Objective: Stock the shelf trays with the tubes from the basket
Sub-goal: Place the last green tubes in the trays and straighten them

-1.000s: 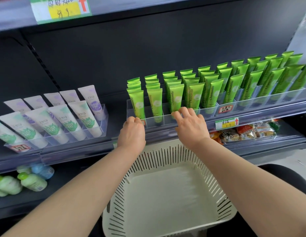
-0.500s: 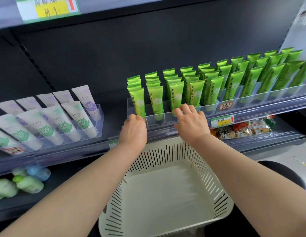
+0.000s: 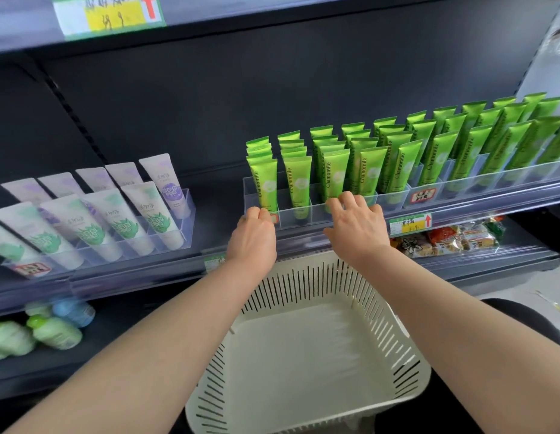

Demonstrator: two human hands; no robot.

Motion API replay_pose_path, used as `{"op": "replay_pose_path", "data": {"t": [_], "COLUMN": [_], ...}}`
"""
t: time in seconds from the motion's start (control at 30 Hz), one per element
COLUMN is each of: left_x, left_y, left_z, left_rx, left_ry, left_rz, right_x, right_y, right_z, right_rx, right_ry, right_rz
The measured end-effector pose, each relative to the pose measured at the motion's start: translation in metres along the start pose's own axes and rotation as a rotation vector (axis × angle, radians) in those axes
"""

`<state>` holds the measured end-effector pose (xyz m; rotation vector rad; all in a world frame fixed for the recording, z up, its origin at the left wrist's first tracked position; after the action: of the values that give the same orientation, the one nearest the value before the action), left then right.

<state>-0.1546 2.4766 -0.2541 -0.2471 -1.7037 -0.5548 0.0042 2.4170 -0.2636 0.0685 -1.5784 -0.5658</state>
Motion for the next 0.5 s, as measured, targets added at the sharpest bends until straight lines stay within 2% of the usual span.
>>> {"op": "replay_pose_path", "data": {"t": [0.13,0.3,0.5], "left_x": [0.006,0.02,0.042], "left_y": [-0.009,-0.028,-0.052], "left_z": [0.02,0.058,0.122], "left_rx": [-0.017,0.031,0.137], "left_ry": [-0.051,-0.054,-0.041], "left_rz": [-0.026,-0.079,-0.147], "right_x": [0.011,0.034,0.034], "right_y": [-0.004,0.001,0.008], "right_z": [0.025,0.102,0.197], "right_rx": [0.028,0.182,0.393], "right_ry": [0.009,0.089,0.171], "right_rz": [-0.082,-0.201,-0.145]}}
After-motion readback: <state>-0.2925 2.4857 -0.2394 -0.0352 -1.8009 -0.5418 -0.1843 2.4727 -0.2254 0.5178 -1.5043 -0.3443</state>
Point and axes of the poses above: each hand's wrist, its own y-axis towards the middle knuckle, its own x-axis out of the back of the hand, z = x × y, the point moved 7 cm from there along y, towards the middle knuckle, and after that the axes turned 6 degrees about -z, right-handed, at the moved point
